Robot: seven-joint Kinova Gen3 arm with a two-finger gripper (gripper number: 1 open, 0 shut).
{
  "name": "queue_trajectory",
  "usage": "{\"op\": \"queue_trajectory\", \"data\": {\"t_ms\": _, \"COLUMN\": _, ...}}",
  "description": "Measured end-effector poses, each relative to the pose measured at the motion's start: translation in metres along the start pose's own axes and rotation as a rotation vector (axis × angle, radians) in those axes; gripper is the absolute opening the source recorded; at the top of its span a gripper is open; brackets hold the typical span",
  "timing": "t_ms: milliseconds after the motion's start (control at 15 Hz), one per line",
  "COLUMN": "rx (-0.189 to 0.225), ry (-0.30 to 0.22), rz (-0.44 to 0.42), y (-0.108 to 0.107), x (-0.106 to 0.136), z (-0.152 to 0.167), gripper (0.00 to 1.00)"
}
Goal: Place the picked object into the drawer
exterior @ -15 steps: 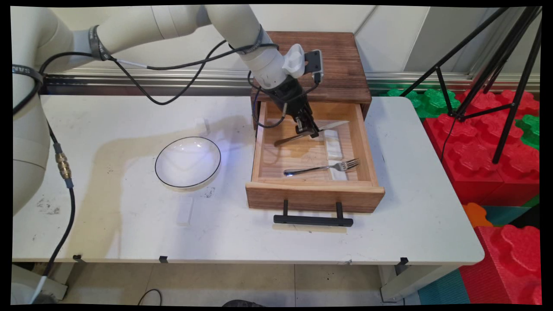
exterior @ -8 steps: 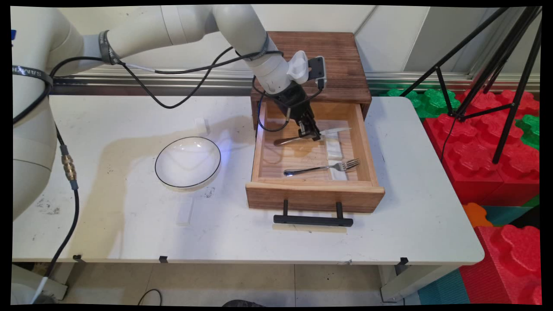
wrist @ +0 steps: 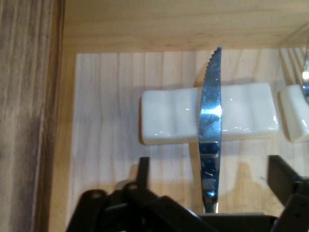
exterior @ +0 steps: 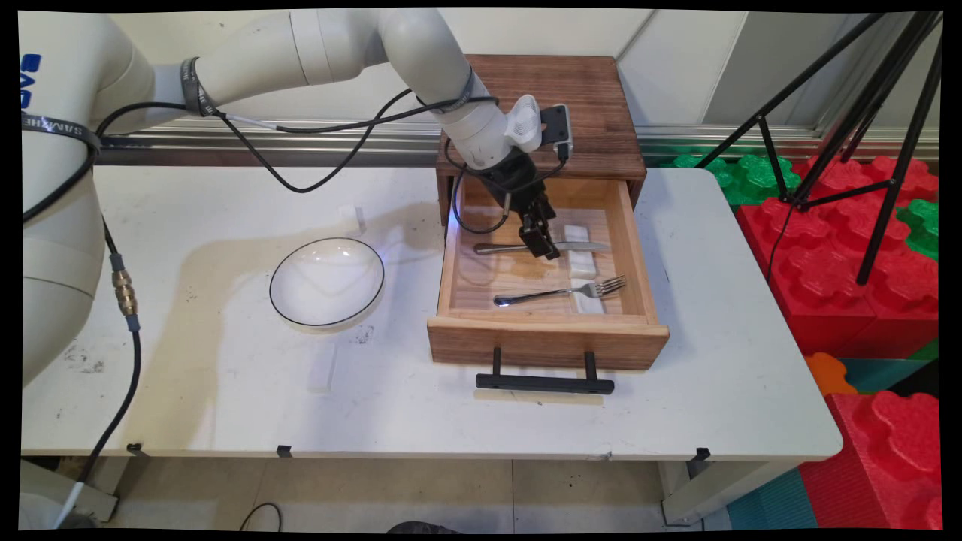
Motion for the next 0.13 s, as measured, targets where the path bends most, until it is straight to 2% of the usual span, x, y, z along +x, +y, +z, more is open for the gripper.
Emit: {"op": "queue_trajectory", "data": {"t_ms": 133, "rx": 0.009, "ry": 0.001, "rz": -0.003, "y": -0.0001, "x": -0.0002, "z": -0.0005, "gripper": 1.00}}
